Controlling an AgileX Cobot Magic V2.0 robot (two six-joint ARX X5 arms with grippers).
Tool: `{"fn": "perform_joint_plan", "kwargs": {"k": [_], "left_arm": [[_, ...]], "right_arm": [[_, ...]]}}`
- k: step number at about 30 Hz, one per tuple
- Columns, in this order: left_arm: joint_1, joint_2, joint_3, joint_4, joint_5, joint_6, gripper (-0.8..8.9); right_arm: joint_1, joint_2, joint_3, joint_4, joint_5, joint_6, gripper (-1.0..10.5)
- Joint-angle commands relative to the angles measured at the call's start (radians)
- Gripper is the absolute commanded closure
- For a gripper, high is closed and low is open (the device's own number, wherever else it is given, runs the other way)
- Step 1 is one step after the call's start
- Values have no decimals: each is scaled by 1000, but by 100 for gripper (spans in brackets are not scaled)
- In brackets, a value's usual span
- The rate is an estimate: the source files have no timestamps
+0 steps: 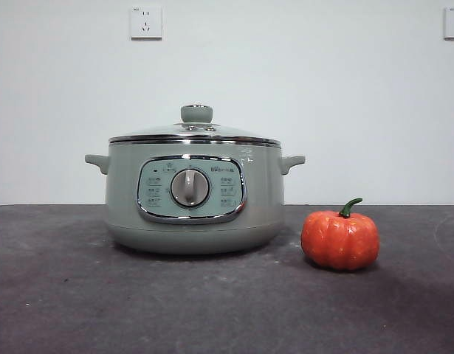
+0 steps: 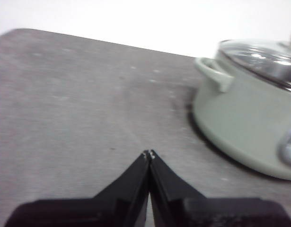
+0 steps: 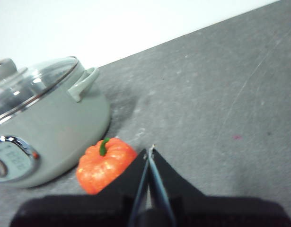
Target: Pick up the pumpkin,open the lid,put the pumpkin in the pot,close the lid
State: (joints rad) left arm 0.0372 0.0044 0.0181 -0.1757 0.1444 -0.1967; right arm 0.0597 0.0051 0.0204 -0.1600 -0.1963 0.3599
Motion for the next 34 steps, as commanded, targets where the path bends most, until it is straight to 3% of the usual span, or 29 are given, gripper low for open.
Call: {"fn": "perform_joint_plan", "kwargs": {"k": [1,6,13,17,34], "left_arm": [[3,-3,-7,3,48,-38,821],[3,0,39,-22,71,-145,821],[3,2,172,-133,79,-144,821],[3,23,272,-189,117,-138,821],[2,434,723,-523,509,201,822]], "right_arm": [[2,2,23,8,-13,79,958],[2,13,97,0,-13,88,959],[2,118,237,-17,-27,81,958],[2,224,359,-119,-72,8,959],[14,629,903,-720,-328,-385,958]]}}
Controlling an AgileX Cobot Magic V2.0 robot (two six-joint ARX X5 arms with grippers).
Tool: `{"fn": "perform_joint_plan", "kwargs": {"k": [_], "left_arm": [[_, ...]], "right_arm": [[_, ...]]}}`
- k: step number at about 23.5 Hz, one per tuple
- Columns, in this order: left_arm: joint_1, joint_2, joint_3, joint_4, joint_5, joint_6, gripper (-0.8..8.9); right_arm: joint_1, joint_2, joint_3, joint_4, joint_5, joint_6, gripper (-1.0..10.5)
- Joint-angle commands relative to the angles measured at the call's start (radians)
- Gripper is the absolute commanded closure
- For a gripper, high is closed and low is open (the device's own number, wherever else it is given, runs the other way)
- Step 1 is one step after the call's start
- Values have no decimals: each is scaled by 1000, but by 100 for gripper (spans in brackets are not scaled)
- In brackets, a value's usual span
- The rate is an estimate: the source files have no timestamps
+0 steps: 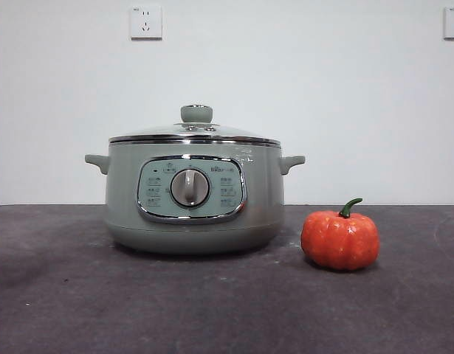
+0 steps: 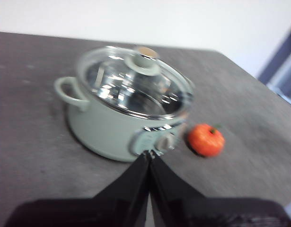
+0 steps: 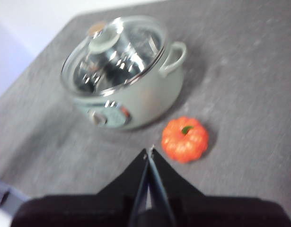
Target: Pick up the pumpkin,open the lid,put the pumpkin in the pot,close the lid
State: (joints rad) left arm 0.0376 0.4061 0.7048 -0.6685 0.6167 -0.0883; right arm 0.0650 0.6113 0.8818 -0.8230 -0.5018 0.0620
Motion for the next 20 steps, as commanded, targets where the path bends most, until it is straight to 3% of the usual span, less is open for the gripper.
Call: {"fn": "perform_joint_plan", "kwargs": {"k": [1,6,11,12,14,15,16,20], "left_arm": [[1,51,57,-49,50,111,822],[-9,126,143,-156,82,177,822],[-19,147,154,-174,97,188,804],[-19,147,154,-174,95,185,717],[-19,147,154,-172,91,185,287],[-19,147,154,-171,91,185,146],[-19,147,154,-171,91,185,140],[-19,147,154,-171,91,185,140]], "right_arm": [[11,35,61,-86,-25,-101,958],[33,84,122,-216,-24,-169,958],[37,96,126,-227,-22,-175,934],[37,96,126,-221,-22,-175,863],[37,96,126,-210,-23,-159,504],[37,96,126,-206,-22,-148,308],[37,96,126,-206,-23,-145,244],[37,106,126,-206,-23,-145,250]]}}
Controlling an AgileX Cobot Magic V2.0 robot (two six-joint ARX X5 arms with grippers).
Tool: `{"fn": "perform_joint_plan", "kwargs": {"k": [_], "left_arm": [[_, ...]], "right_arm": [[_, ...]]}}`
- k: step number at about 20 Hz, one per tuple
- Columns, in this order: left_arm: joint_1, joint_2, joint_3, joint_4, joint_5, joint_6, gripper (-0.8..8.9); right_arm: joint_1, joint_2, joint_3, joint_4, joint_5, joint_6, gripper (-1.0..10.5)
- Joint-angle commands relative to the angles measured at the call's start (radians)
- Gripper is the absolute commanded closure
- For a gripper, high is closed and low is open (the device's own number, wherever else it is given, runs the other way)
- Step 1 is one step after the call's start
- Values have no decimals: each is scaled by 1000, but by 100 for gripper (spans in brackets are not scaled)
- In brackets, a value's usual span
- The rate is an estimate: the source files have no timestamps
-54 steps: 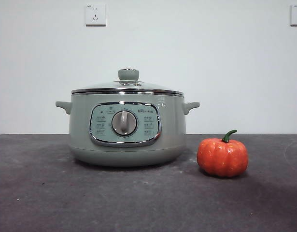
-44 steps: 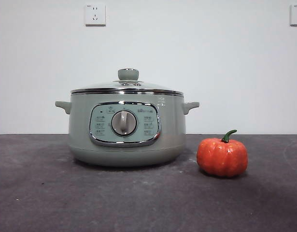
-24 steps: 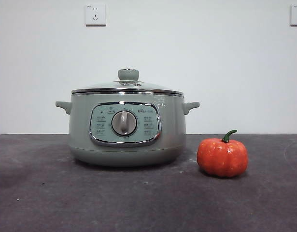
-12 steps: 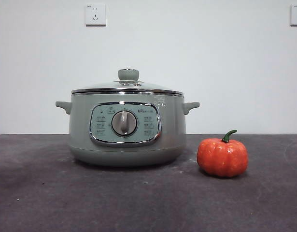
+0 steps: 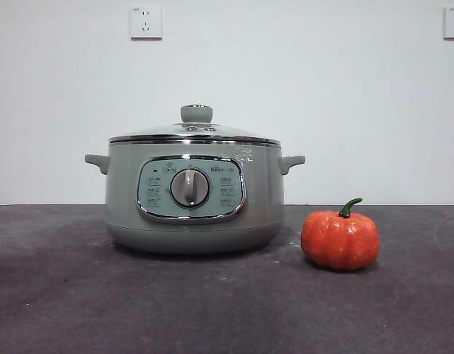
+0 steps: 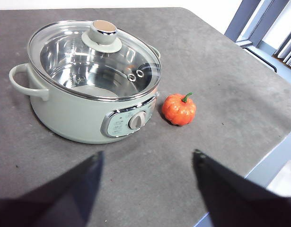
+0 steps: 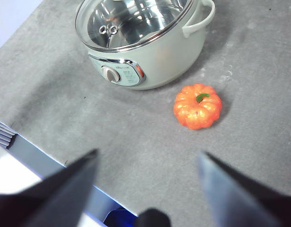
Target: Pick up the pumpkin,open the lid,put the pumpkin in the pot,close the lid
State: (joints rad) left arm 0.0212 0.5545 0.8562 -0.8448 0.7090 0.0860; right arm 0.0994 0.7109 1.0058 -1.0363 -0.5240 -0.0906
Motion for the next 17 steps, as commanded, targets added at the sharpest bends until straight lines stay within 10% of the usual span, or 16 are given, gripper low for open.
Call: {"fn": "perform_joint_plan", "kwargs": {"k": [1,9,17], "left_arm": [[-2,-2,2,6,-1,11,140],[-2,-2,2,13,-1,11,145],[-2,-2,2,13,-1,11,145]], "right_arm": [[3,11,2,7,-1,7,250],[82,200,2,93,13,6,254],[252,533,2,316,253,-18,254]]}}
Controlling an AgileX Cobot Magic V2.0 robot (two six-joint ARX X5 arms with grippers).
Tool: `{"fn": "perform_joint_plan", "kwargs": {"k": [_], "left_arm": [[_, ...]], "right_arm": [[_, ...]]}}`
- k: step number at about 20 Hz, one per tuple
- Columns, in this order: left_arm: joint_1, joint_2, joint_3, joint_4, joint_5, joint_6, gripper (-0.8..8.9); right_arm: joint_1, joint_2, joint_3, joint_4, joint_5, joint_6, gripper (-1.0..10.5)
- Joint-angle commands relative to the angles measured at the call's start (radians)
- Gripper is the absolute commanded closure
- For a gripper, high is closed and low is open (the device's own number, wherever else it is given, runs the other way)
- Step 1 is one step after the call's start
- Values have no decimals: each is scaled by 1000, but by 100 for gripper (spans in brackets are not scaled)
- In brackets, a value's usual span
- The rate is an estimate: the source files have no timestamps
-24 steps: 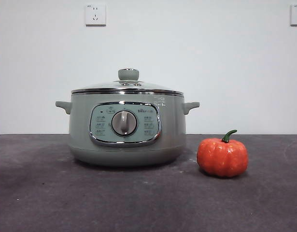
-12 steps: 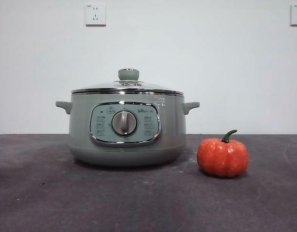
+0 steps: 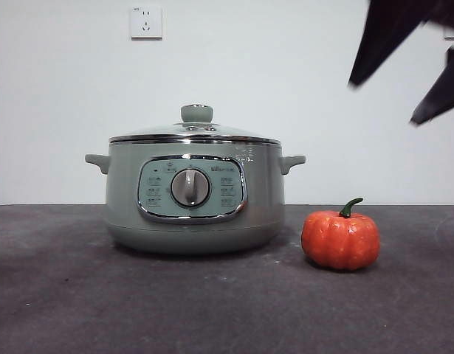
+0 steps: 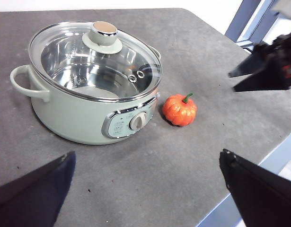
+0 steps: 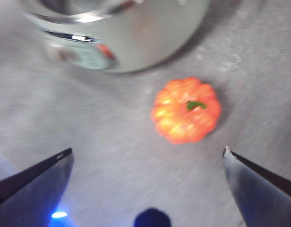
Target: Pick up the pumpkin,open the lid,put the pumpkin in the pot,close the lid
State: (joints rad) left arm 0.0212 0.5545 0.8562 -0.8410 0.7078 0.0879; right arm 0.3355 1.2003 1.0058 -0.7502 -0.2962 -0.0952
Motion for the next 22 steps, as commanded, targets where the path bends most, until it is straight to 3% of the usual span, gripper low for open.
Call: {"fn": "perform_joint_plan", "kwargs": {"k": [1,8,20,22], "left_arm": [[-2,-2,2,9,0,9,145],[-2,-2,2,9,0,9,145],[-2,-2,2,9,0,9,145],[-2,-2,2,9,0,9,145]], "right_arm": [[27,77,2,53,42,-16,254],[80,280,2,223,156,-38,253],[80,472,2,323,166,-37,255],[80,475,2,323,166,-27,319]]}}
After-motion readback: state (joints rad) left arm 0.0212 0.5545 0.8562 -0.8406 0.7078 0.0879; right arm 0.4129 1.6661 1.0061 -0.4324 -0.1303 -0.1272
